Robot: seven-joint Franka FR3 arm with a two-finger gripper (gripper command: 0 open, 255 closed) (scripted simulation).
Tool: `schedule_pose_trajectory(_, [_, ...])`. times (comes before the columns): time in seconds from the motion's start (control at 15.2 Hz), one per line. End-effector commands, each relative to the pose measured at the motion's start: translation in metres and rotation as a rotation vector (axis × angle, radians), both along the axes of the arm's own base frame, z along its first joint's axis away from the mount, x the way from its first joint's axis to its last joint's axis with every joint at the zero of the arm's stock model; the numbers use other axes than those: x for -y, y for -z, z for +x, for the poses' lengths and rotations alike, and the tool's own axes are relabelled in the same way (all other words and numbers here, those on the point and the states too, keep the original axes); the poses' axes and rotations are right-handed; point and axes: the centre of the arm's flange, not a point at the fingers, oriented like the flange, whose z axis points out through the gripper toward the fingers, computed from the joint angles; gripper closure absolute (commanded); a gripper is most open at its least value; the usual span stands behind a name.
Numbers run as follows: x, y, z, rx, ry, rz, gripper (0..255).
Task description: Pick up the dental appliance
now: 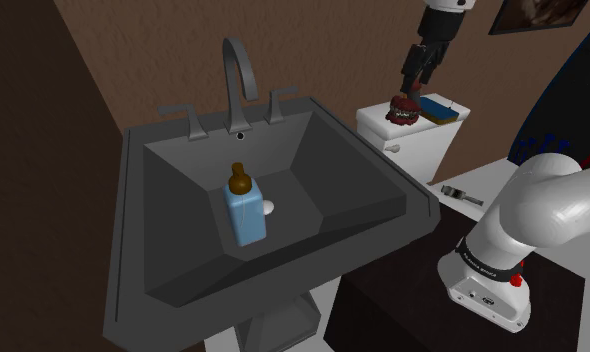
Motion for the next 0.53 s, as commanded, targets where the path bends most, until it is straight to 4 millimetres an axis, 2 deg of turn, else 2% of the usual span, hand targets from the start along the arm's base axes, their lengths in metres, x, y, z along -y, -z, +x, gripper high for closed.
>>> schedule_pose_trajectory(0.0, [0.0,0.0,0.0,0.0,0.0,0.0,0])
schedule_pose_trajectory(0.46, [0.096,0.026,0.01,-0.006,-0.07,0.044,0])
